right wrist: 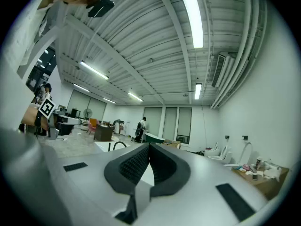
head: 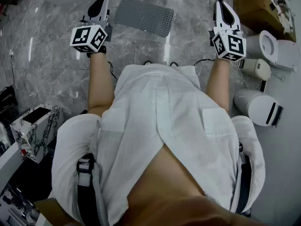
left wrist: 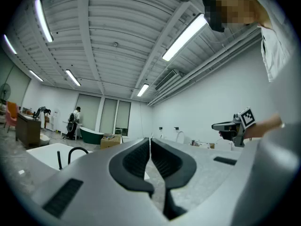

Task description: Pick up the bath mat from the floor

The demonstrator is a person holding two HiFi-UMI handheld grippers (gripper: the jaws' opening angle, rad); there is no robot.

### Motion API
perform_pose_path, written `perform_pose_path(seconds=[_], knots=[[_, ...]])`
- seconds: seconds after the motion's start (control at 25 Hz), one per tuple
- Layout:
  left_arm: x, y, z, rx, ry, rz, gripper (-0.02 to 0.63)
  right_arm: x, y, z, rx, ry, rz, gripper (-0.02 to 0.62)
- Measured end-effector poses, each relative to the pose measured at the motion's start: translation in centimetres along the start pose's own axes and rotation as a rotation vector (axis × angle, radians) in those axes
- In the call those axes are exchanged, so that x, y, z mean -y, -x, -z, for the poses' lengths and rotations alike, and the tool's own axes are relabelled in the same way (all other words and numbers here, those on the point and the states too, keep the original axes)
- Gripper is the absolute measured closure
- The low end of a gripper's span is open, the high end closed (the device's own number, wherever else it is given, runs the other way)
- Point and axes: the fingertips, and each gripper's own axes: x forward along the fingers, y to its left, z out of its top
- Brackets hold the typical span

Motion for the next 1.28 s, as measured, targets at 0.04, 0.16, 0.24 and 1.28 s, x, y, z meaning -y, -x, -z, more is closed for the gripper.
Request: perform_pose_path(seconds=[0.04,0.16,0.24,1.28], knots=[[-0.1,-0.1,0.0,-0.001,0.001,0.000,0.589,0.0,-0.1,0.0,-0.002,0.000,0.000,0.569],[-0.2,-0.5,0.0,-0.002,0.003,0.003,0.589,0.1,-0.4,0.0,-0.006,0.002,0.000,0.569],[-0.2,-0.7,0.0,-0.003,0.002,0.006,0.589,0.2,-0.5,0.0,-0.008,0.005,-0.001,0.569],[-1.3,-5.7,2.5,-0.033,0.040,0.063,0.589,1.1,-5.7,3.6,-0.082,0.041,0.006,0.568]])
